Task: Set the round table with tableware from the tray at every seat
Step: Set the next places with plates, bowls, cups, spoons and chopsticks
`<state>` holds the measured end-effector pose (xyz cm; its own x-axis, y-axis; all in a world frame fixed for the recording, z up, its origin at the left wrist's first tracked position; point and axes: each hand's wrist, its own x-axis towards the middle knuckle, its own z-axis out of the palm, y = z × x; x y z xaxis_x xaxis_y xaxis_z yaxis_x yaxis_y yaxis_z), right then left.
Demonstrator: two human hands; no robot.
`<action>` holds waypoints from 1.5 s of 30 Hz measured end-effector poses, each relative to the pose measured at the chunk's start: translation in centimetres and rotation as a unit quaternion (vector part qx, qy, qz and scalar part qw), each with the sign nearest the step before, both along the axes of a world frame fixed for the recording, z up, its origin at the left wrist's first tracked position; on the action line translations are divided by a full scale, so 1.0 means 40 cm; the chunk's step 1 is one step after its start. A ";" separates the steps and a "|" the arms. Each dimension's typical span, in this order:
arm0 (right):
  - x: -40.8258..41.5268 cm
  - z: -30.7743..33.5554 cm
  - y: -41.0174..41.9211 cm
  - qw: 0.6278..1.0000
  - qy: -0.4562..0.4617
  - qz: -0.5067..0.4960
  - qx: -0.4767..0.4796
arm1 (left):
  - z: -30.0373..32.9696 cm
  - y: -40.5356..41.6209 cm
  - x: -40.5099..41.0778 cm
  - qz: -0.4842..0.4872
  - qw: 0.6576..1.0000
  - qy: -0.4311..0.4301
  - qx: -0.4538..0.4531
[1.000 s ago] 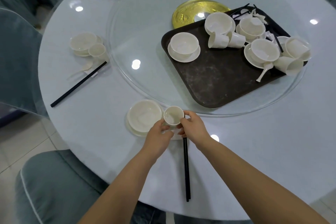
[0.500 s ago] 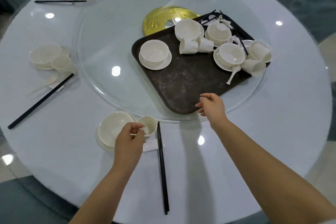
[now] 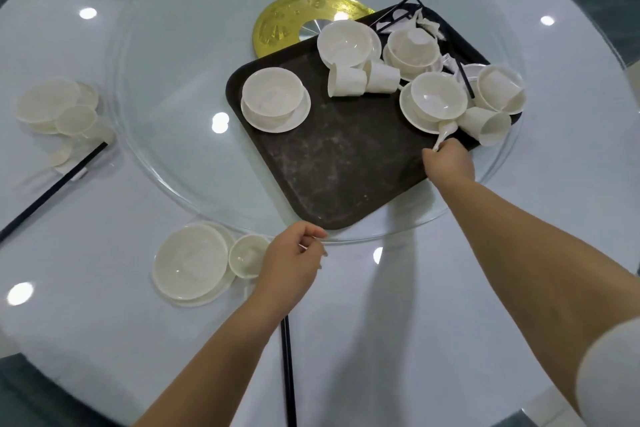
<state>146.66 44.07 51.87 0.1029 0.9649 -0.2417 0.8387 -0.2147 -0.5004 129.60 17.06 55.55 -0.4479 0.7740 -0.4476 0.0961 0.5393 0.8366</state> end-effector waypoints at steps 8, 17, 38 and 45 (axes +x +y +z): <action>0.014 -0.019 0.090 0.997 0.013 -0.071 -0.038 | -0.035 -0.004 0.024 0.004 0.999 -0.018 -0.045; -0.003 0.042 -0.053 0.978 0.182 -0.094 -0.038 | -0.033 -0.034 0.043 0.008 0.997 -0.038 -0.065; -0.146 0.031 -0.806 0.912 0.039 0.394 -0.112 | -0.035 -0.285 -0.006 0.065 0.973 -0.183 -0.124; -0.176 0.017 -0.842 0.920 0.087 0.348 -0.158 | -0.074 -0.336 -0.042 0.080 0.966 -0.195 -0.147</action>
